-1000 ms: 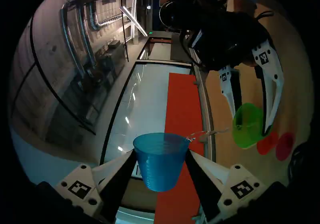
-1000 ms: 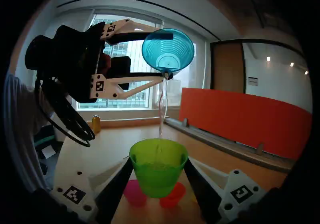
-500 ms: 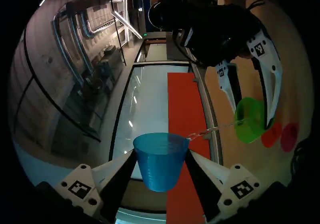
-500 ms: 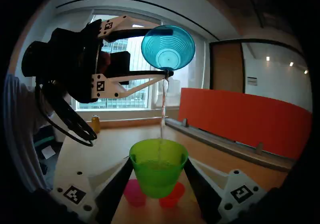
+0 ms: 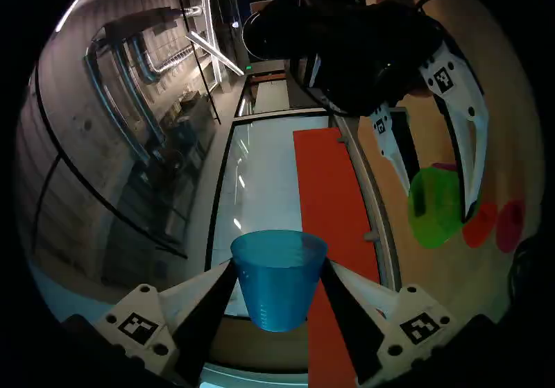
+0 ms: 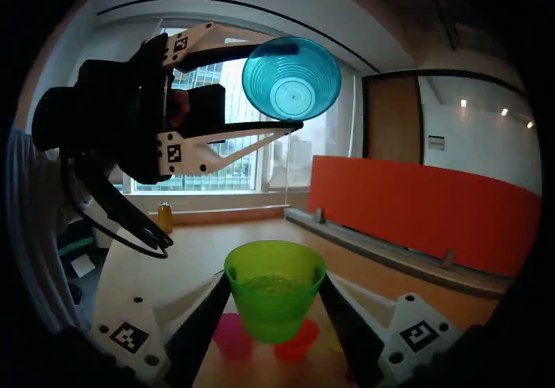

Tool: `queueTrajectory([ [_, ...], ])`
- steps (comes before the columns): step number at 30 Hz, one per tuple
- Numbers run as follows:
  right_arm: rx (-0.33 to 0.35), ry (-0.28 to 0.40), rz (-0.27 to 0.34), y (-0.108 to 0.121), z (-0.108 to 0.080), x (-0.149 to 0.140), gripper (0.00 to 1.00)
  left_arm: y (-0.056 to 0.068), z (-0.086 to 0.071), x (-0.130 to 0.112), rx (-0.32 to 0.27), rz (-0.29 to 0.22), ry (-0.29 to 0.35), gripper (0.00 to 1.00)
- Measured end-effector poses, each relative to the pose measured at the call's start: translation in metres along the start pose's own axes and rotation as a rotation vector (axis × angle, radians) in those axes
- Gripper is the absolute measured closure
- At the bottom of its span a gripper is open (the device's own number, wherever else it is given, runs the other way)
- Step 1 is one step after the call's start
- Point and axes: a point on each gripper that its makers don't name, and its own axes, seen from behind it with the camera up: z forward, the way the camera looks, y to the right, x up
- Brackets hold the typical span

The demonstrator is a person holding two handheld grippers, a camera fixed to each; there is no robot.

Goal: Pour water

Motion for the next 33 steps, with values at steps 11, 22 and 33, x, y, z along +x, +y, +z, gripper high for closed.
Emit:
queueTrajectory([
  [11,-0.003,0.001,-0.001,0.001,0.0,0.001,0.11,0.0,0.0,-0.001,0.006,-0.024,0.0,0.15],
  [22,-0.008,0.004,-0.003,0.003,0.0,0.0,0.11,0.003,0.002,-0.02,0.011,-0.29,-0.044,0.16],
  [33,-0.018,0.006,-0.006,0.005,-0.002,-0.001,0.11,0.011,0.001,-0.05,0.003,-0.748,-0.094,0.15],
])
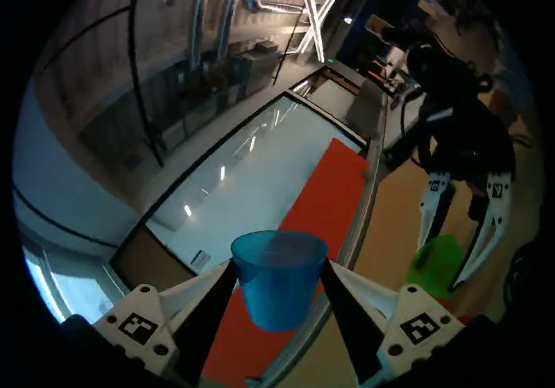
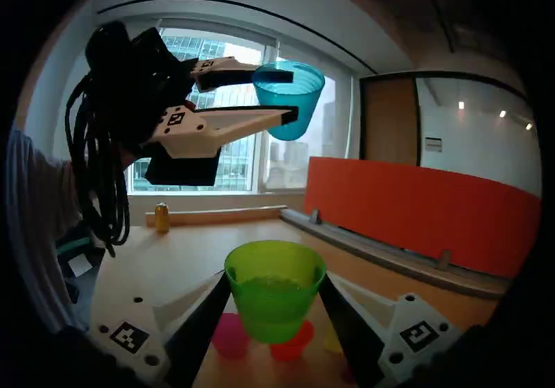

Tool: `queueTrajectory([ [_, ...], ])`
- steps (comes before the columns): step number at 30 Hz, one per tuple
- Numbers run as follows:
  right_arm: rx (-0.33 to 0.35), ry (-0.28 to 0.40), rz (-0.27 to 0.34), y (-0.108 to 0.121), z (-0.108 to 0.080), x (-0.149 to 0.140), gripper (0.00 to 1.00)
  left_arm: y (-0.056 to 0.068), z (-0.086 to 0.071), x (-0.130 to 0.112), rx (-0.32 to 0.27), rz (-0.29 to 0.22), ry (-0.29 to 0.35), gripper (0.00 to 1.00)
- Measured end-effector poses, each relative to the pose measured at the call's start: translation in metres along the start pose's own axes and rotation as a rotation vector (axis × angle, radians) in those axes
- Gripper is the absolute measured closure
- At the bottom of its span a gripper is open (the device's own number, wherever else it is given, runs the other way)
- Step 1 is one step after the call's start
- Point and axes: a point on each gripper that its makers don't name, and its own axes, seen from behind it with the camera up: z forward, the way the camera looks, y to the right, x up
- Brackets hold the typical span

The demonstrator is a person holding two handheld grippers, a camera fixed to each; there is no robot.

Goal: Pour water

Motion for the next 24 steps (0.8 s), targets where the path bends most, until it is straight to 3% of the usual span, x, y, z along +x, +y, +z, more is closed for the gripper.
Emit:
queueTrajectory([
  [8,-0.011,0.008,0.002,0.004,-0.005,0.001,0.11,-0.01,0.003,-0.024,-0.011,-0.368,-0.035,0.16],
  [12,-0.02,0.012,0.001,0.007,-0.007,0.003,0.11,-0.013,0.003,-0.035,-0.018,-0.521,-0.041,0.16],
  [18,-0.029,0.016,0.0,0.01,-0.009,0.005,0.11,-0.009,0.002,-0.049,-0.034,-0.692,-0.049,0.15],
  [24,-0.031,0.018,-0.002,0.009,-0.009,0.008,0.11,-0.004,0.004,-0.057,-0.049,-0.798,-0.053,0.15],
])
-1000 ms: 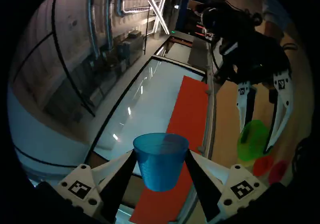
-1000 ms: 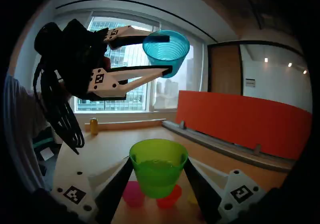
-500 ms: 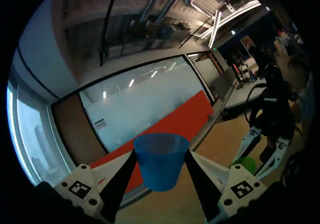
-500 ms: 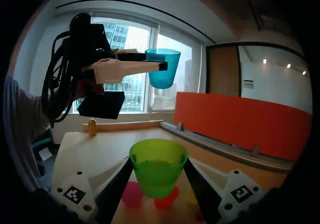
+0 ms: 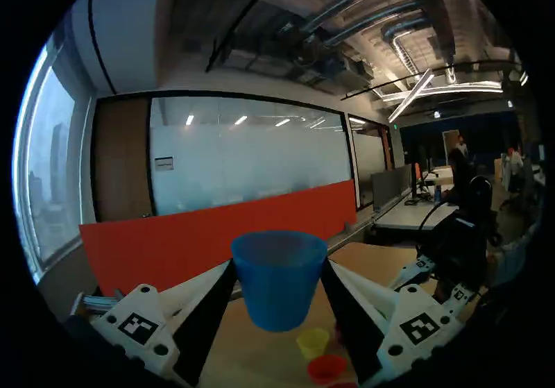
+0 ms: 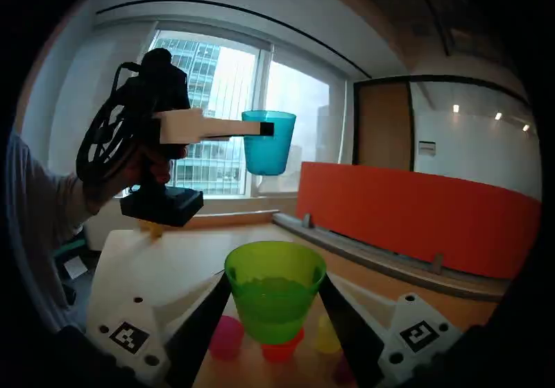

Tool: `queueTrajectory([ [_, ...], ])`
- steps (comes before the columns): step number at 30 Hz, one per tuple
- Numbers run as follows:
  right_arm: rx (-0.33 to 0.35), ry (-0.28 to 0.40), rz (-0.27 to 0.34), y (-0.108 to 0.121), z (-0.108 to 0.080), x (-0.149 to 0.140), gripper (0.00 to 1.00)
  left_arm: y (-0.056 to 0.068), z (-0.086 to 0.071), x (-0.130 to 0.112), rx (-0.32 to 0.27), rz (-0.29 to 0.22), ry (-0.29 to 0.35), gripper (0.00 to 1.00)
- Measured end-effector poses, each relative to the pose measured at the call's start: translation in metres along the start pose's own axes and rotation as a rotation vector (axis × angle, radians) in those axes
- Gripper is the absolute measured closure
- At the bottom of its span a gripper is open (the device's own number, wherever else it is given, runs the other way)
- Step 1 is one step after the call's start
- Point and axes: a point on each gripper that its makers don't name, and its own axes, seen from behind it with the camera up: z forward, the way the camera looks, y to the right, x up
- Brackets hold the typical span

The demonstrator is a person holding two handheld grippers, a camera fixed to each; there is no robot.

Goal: Pour water

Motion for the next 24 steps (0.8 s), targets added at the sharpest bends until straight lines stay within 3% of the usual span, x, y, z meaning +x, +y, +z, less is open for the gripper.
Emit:
queueTrajectory([
  [9,-0.011,-0.008,0.003,0.002,0.0,-0.001,0.11,0.001,-0.006,-0.018,-0.031,-0.054,-0.047,0.15],
  [24,-0.035,-0.047,0.015,0.015,-0.016,-0.007,0.11,-0.016,-0.024,-0.077,0.002,-0.075,-0.136,0.14],
])
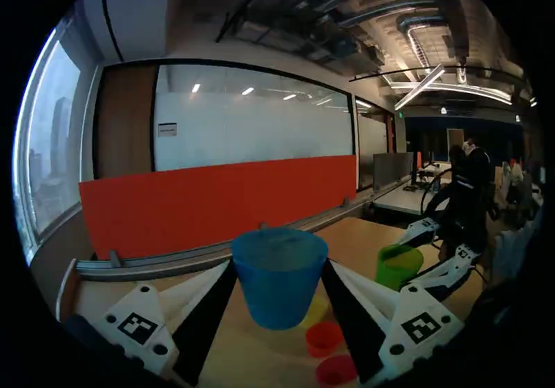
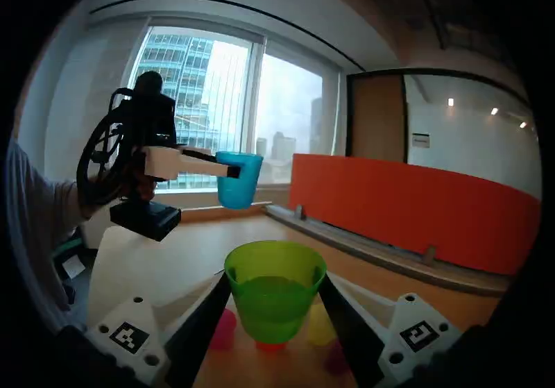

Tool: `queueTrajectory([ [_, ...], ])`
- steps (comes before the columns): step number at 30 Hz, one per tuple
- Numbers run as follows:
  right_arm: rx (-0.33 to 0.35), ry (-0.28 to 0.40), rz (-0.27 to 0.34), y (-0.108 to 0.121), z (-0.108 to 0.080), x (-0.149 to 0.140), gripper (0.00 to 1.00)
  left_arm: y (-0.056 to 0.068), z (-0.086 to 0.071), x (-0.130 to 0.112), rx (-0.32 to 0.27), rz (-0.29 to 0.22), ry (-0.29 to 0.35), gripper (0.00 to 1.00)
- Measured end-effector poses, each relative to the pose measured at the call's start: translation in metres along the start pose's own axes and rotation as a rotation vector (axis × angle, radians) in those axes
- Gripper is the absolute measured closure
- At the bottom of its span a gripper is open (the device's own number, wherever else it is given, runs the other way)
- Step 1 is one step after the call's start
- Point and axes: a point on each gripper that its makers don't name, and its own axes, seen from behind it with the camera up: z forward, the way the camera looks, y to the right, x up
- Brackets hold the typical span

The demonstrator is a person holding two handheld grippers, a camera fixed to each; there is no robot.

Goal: Pour water

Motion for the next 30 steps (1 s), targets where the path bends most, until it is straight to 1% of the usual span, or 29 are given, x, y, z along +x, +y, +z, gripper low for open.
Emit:
queueTrajectory([
  [8,-0.033,-0.023,0.02,0.016,-0.016,-0.008,0.11,-0.007,-0.009,-0.035,0.009,-0.006,-0.049,0.14],
  [12,-0.048,-0.032,0.025,0.022,-0.024,-0.012,0.11,-0.007,-0.013,-0.051,0.008,-0.006,-0.07,0.14],
  [18,-0.06,-0.052,0.019,0.027,-0.033,-0.018,0.11,-0.007,-0.018,-0.077,0.008,0.011,-0.108,0.14],
  [26,-0.068,-0.084,0.025,0.031,-0.042,-0.031,0.11,-0.007,-0.028,-0.108,0.006,0.001,-0.157,0.14],
  [30,-0.07,-0.107,0.029,0.033,-0.046,-0.041,0.11,-0.009,-0.032,-0.122,0.012,0.002,-0.183,0.14],
])
